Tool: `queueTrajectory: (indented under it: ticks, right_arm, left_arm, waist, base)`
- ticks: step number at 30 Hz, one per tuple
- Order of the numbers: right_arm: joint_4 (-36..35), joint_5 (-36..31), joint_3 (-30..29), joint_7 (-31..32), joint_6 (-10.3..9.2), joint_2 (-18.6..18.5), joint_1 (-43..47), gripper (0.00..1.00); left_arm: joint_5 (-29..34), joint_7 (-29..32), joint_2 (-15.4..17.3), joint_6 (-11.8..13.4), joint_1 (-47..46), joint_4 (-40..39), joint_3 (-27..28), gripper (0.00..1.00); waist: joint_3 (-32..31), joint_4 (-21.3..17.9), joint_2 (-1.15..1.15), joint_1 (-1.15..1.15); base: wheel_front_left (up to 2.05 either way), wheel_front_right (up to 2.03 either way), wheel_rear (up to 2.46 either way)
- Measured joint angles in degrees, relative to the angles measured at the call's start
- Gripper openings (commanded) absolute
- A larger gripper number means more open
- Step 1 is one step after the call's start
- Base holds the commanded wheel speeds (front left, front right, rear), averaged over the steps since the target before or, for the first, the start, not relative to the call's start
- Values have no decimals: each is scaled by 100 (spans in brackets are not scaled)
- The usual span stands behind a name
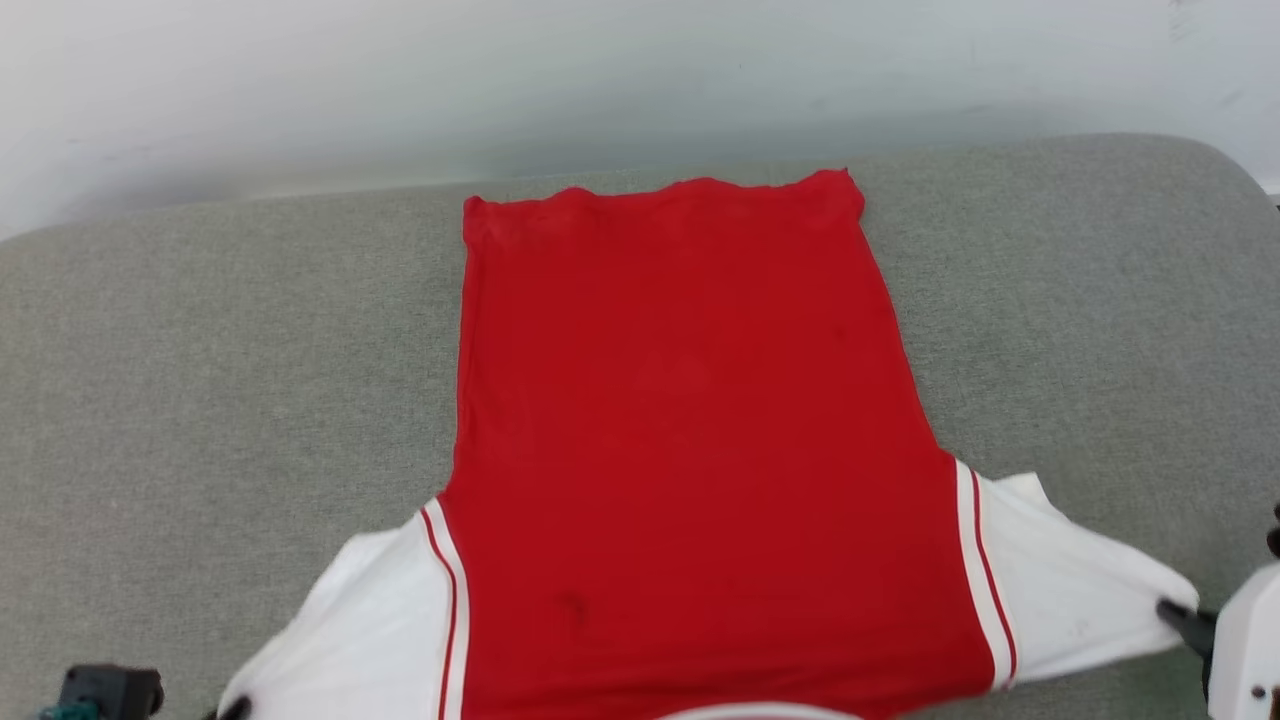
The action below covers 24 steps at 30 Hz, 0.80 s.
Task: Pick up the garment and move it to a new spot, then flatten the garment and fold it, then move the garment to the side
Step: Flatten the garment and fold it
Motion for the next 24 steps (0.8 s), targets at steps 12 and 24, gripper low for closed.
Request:
queueTrajectory:
  ticks: [12,24]
  right_arm:
    - [-589,-43,-219,447,-3,-14,320,100]
    - [-1546,349,-378,1324,-5,-252,-1028,100]
  left_arm:
    - [-230,257,-116,7,167,-638,-156,0]
    - [-558,977,103,43,158,-2377,-220,0]
  waist:
    - [98,27,0,0]
    - [651,327,0,1]
  base:
    - [0,0,0]
    - [0,0,0]
